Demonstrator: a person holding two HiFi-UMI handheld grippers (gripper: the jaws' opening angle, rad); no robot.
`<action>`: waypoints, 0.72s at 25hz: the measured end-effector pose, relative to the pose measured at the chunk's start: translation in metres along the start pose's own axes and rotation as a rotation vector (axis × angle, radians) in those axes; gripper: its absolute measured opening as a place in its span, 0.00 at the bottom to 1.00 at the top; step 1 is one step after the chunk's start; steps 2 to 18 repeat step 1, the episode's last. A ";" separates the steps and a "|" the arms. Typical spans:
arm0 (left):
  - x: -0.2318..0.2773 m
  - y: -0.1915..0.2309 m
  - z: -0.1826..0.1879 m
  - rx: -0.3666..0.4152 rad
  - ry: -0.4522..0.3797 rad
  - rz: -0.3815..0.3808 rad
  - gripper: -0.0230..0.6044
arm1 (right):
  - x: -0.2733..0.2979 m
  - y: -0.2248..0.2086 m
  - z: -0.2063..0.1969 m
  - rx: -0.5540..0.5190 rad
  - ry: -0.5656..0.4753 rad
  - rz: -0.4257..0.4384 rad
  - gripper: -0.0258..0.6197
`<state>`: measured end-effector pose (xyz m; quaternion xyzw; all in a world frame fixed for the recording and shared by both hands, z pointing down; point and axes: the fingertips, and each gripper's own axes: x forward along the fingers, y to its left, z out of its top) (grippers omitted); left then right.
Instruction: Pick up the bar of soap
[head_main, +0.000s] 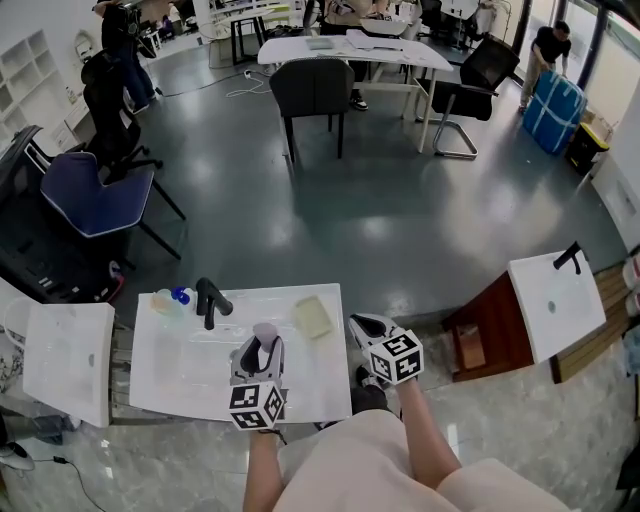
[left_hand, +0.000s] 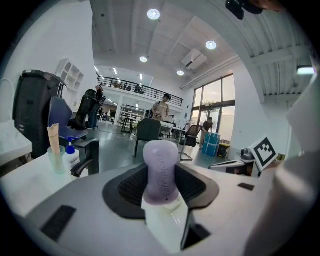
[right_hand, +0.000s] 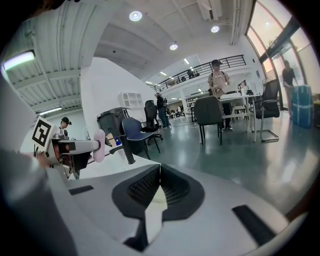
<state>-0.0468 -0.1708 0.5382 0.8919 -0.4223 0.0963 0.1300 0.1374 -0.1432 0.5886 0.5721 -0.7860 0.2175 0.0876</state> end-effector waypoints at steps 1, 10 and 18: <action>0.000 0.000 0.000 0.000 0.000 0.000 0.32 | 0.000 0.001 0.001 -0.001 -0.001 0.003 0.05; 0.000 0.000 0.000 0.000 0.000 0.000 0.32 | 0.000 0.001 0.001 -0.001 -0.001 0.003 0.05; 0.000 0.000 0.000 0.000 0.000 0.000 0.32 | 0.000 0.001 0.001 -0.001 -0.001 0.003 0.05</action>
